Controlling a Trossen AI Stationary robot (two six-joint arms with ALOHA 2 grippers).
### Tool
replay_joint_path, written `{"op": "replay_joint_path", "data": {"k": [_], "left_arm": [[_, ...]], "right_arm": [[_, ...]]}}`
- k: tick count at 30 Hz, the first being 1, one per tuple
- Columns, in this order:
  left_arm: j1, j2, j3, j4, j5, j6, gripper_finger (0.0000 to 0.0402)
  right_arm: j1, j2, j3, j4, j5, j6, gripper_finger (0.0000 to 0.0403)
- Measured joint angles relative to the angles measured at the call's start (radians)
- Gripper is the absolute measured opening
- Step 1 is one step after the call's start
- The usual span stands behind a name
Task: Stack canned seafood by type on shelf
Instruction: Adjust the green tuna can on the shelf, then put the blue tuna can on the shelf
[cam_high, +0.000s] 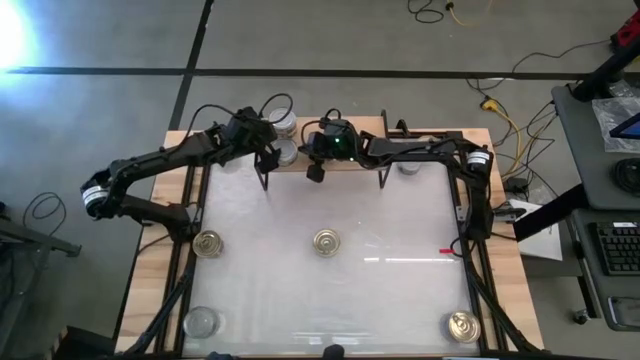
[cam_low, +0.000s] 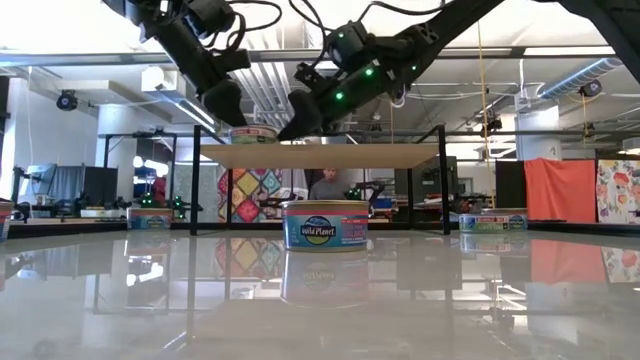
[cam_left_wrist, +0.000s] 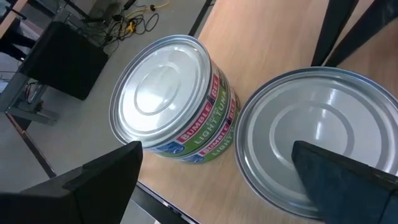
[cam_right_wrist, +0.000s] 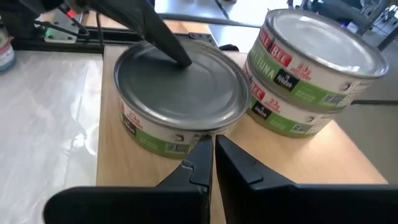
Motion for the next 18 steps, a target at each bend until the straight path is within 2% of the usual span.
{"op": "replay_joint_path", "data": {"k": [10, 18], "left_arm": [[0.000, -0.029, -0.001, -0.010, 0.000, 0.000, 0.0400], [-0.014, -0.074, -0.001, -0.014, 0.000, -0.008, 0.0400]], "right_arm": [[0.000, -0.066, 0.001, -0.041, 0.001, -0.020, 0.0013], [0.000, -0.136, 0.001, -0.174, 0.005, -0.031, 0.0013]]}}
